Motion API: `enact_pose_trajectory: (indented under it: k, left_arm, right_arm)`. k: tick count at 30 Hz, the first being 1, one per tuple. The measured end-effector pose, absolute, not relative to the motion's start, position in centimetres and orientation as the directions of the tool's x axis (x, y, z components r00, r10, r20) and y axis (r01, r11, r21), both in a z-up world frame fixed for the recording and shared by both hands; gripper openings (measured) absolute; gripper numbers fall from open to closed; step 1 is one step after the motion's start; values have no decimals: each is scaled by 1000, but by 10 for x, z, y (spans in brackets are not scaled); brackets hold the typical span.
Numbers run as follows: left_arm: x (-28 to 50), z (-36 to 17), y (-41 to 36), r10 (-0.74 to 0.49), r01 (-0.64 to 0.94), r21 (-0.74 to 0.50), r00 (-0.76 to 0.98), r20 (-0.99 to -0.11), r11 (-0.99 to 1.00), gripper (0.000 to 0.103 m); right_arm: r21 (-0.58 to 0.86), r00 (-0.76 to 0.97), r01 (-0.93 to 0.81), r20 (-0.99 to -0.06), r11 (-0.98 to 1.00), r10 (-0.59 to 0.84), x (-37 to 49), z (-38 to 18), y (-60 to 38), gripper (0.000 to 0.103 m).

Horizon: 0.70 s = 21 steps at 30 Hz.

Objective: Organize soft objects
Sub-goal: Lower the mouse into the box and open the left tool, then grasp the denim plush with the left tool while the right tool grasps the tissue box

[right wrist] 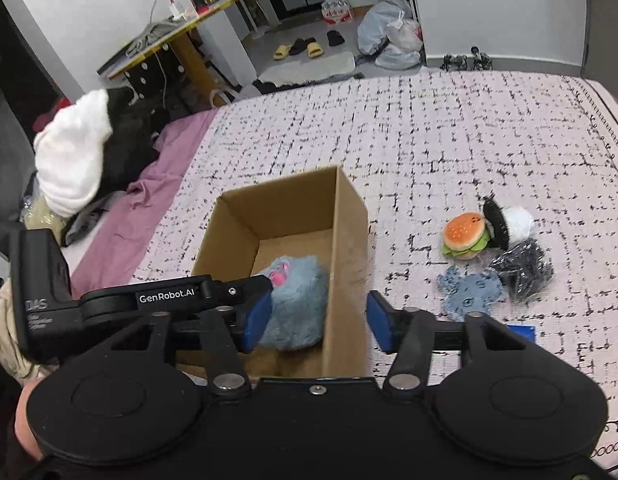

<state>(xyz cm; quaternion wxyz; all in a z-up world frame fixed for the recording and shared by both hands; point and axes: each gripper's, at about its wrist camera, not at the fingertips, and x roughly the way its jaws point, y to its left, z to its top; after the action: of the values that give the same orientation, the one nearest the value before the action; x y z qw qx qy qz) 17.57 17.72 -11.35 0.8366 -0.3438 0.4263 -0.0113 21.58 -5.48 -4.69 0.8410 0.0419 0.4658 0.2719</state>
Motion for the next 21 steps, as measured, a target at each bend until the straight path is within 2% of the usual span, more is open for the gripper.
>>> enact_pose_trajectory:
  k: [3,8,11,13,17,21]
  left_arm:
    - [173,-102,172,-286,-256,-560,653,-701,788,53]
    - [164,-72,155,-207,-231,-500,709,-674,835,79]
    - [161,-59,139,-190,-216,-473,716,-671,854,84]
    - [160,-56,127,-178,-211,-449,712,-679,868,85]
    - [157,-48,103,-154,-192,-410,724,-673,892,85]
    - [155,-41,80,-141,-181,-382,722,-677,906,86]
  right_arm:
    - [315,441,-416,-751,853,492,215,-42,-72,64]
    - [318,464,-379,-748,869,475,217,-46,-108,65]
    - [325,465,-352,-753,878,465,219,-55,-129,70]
    - [334,469,-332,-753,882,462,220,-60,-143,80]
    - [358,476,-315,-742,879,473,219,-67,-165,86]
    - [382,482,-301,-729,874,485,219,-74,-182,99]
